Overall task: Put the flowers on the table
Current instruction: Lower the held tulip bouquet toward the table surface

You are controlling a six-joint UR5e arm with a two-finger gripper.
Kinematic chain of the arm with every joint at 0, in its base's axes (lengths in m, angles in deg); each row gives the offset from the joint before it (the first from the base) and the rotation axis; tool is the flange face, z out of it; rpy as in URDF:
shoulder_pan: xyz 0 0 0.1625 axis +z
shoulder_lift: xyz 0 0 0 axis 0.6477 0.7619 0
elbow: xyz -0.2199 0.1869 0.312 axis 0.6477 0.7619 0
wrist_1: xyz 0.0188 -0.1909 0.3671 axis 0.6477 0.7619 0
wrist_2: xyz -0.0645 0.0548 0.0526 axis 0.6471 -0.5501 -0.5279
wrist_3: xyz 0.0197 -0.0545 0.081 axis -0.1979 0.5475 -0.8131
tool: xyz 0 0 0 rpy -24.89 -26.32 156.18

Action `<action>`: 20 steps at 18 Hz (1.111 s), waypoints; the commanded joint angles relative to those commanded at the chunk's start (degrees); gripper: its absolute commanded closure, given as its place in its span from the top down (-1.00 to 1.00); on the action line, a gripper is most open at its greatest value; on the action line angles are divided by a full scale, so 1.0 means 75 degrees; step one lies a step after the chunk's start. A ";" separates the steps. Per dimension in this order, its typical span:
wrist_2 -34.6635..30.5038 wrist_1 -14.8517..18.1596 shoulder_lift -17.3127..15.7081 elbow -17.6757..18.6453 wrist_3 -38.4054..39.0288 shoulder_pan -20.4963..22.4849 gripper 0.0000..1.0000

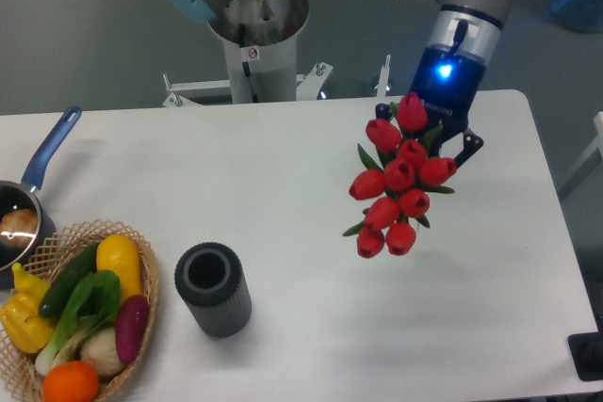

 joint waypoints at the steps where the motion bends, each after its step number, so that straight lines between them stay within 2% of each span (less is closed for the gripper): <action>1: -0.0352 0.0000 0.0093 -0.0023 -0.0047 -0.0129 -0.26; 11: -0.3505 0.0035 0.0761 0.0164 -0.0691 -0.1149 -0.26; 20: -0.4046 0.0023 0.1348 0.0363 -0.0680 -0.1337 -0.26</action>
